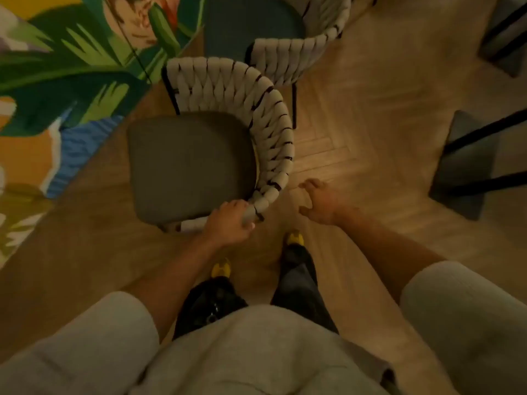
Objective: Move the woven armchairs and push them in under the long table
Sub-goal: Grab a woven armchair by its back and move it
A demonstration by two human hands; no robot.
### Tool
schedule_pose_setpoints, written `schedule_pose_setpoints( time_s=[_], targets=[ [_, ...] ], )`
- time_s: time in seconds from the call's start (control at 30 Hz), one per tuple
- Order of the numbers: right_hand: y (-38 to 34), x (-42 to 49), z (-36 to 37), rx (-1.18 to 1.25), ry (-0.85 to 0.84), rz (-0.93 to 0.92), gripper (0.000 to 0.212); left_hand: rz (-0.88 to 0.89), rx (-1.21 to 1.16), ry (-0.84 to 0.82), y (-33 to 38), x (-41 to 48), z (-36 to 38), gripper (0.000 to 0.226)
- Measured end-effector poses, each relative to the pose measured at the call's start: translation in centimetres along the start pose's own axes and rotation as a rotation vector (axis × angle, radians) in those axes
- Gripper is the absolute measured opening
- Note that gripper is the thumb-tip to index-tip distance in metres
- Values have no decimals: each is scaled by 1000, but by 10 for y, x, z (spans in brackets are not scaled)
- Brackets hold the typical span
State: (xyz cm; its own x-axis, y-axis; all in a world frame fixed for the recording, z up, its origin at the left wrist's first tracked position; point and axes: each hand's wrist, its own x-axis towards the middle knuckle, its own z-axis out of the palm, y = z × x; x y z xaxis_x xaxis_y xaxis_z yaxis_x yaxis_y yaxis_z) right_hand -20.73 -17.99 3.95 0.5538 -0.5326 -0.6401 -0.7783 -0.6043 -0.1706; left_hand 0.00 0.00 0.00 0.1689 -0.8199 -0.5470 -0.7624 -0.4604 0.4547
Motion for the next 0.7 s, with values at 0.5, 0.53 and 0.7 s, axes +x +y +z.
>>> schedule_pose_setpoints(
  time_s=[0.5,0.53,0.7],
  targets=[
    [69,261,-95,-773,221,-648,112,-450,-77,237,92,156,90,74],
    [70,276,-98,-826,251,-686,111,-481,-91,276,92,163,95,72],
    [61,323,-106,-1033,259,-685,98,-587,-83,368,90,179,102,48]
  ],
)
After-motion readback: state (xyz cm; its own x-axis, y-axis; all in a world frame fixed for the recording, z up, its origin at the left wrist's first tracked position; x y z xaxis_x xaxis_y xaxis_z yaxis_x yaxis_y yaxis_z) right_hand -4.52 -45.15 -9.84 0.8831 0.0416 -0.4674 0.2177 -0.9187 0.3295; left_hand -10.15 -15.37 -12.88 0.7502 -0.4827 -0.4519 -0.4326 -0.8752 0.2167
